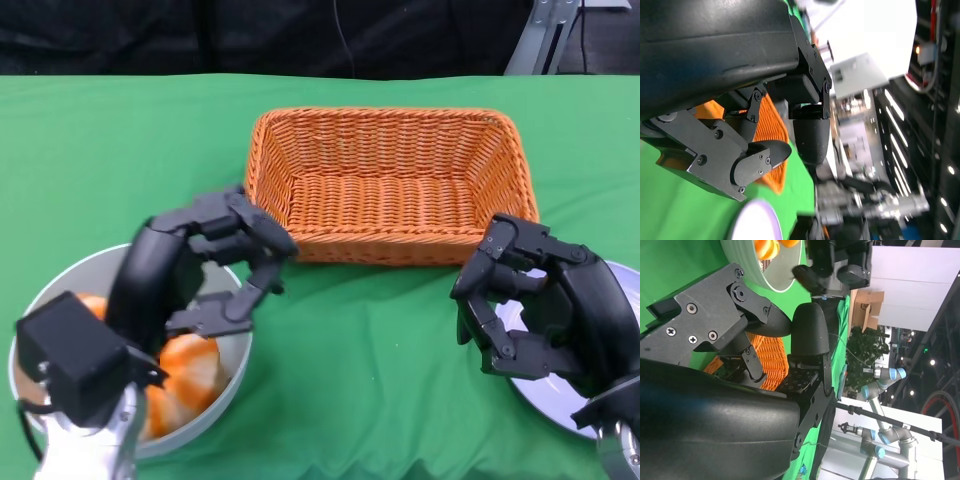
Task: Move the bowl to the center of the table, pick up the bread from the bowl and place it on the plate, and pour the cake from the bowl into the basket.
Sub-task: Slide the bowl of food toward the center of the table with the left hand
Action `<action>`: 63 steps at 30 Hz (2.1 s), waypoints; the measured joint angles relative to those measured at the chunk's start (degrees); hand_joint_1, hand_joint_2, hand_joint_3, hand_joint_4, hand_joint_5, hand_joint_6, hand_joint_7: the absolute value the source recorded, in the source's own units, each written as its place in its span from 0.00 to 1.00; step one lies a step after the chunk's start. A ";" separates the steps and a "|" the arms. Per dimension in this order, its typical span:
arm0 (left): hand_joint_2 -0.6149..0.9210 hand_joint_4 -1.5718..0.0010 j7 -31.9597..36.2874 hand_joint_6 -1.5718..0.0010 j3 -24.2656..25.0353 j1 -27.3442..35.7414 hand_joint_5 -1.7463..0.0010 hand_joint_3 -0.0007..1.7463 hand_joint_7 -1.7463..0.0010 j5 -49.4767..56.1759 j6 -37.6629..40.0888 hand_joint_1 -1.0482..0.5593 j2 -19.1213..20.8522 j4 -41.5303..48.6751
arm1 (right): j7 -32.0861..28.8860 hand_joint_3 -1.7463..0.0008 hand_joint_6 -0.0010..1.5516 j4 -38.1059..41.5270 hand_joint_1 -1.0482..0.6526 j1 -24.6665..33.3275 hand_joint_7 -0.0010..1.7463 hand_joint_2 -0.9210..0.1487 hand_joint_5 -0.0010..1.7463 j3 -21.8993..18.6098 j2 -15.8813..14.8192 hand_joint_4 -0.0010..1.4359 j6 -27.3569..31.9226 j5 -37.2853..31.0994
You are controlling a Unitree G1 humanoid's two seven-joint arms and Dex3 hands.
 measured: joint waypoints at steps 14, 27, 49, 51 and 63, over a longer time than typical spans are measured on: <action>1.00 0.64 7.17 0.59 7.95 -1.72 0.90 0.08 1.00 4.50 2.01 0.31 7.65 -1.71 | -0.31 0.37 0.47 0.00 0.50 -0.03 0.79 0.35 1.00 0.09 0.22 0.54 -0.07 -0.51; 1.00 0.84 12.20 0.80 10.07 3.95 1.00 0.29 1.00 17.08 11.15 0.24 16.84 -2.25 | -0.36 0.36 0.48 -0.03 0.51 0.04 0.80 0.37 1.00 0.31 0.27 0.55 -0.03 -0.88; 1.00 0.93 1.82 0.94 0.71 4.11 1.00 0.42 1.00 32.10 45.57 0.23 25.92 -8.74 | -0.61 0.37 0.47 -0.30 0.50 0.68 0.79 0.37 1.00 1.51 0.43 0.54 0.03 -0.88; 1.00 0.93 0.11 0.94 0.52 3.44 1.00 0.42 1.00 31.30 47.20 0.24 26.37 -8.74 | -0.62 0.37 0.47 -0.30 0.50 0.69 0.79 0.37 1.00 1.56 0.43 0.54 0.03 -0.92; 1.00 0.92 -3.77 0.93 3.66 0.57 1.00 0.42 0.99 18.25 48.24 0.27 26.55 -3.72 | -0.65 0.40 0.47 -0.31 0.49 0.83 0.79 0.35 1.00 1.83 0.23 0.54 0.04 -1.08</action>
